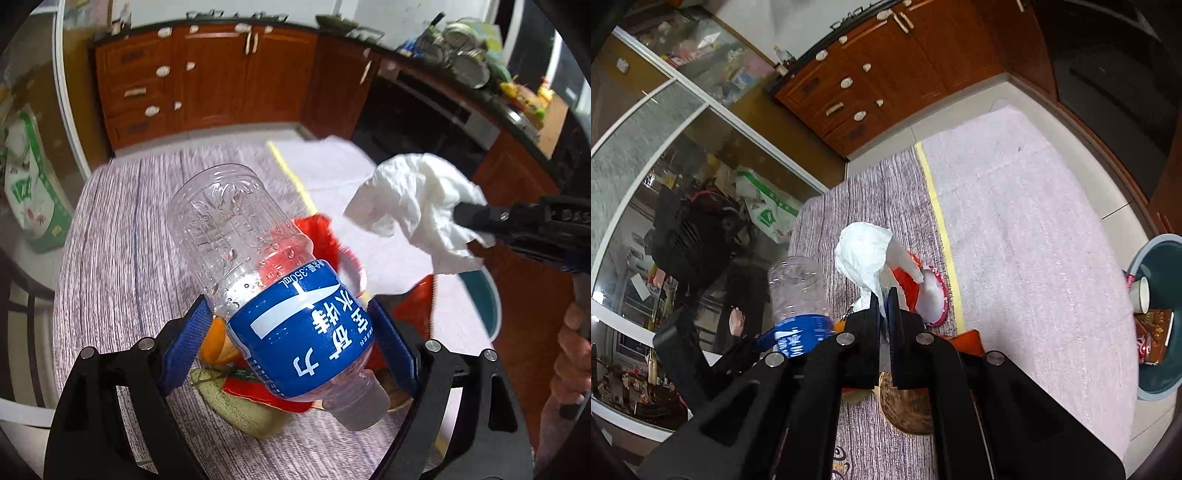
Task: Collect trash
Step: 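Carry the bottle and tissue over the teal bin and open both tools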
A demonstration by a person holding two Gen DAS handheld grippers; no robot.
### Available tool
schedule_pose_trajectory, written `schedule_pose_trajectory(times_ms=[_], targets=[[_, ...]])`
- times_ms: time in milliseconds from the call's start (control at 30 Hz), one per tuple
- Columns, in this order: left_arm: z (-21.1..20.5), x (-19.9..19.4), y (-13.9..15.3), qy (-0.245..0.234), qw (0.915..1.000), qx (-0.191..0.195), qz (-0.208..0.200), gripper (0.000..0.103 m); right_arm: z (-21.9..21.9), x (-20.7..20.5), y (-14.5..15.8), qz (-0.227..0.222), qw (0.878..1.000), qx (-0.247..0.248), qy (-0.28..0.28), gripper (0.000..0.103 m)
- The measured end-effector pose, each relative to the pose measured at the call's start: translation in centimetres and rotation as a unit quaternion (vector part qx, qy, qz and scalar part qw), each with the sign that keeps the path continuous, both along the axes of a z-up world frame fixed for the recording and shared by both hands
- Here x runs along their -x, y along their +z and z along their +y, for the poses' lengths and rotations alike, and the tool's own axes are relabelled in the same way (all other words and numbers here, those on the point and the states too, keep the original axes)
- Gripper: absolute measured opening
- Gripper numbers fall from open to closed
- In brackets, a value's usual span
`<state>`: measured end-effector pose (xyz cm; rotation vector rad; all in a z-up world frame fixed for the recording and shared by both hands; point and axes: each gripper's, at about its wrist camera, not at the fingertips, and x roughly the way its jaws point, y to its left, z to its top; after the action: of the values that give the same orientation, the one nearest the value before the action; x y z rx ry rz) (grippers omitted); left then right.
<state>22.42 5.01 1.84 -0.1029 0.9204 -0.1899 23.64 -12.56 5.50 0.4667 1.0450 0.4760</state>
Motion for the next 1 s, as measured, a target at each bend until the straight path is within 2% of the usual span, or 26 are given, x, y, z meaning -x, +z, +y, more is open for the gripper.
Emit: schedule_pose_trajectory(times_ms=[167, 333, 600, 700, 1000], targets=[[-2.7, 1.0, 2.3, -0.036, 0.9991, -0.008, -0.023, 0.086, -2.5, 1.4, 1.1, -0.012, 1.000, -0.004, -0.021, 0.004], [-7.2, 1.7, 3.6, -0.084, 0.9957, -0.011, -0.037, 0.086, -6.6, 3.2, 1.5, -0.021, 0.998, -0.011, -0.056, 0.004], [-16.0, 2.0, 3.6, -0.172, 0.9842, -0.025, -0.034, 0.086, -15.0, 6.3, 1.1, -0.028, 0.991, -0.021, -0.131, 0.004], [-19.5, 2.1, 2.9, -0.205, 0.9779, -0.030, -0.024, 0.086, -18.5, 7.6, 0.2, -0.025, 0.986, -0.020, -0.162, 0.004], [-31.2, 0.8, -1.5, -0.306, 0.9495, -0.066, 0.022, 0.086, -28.6, 10.8, -5.1, 0.020, 0.968, -0.018, -0.248, 0.004]])
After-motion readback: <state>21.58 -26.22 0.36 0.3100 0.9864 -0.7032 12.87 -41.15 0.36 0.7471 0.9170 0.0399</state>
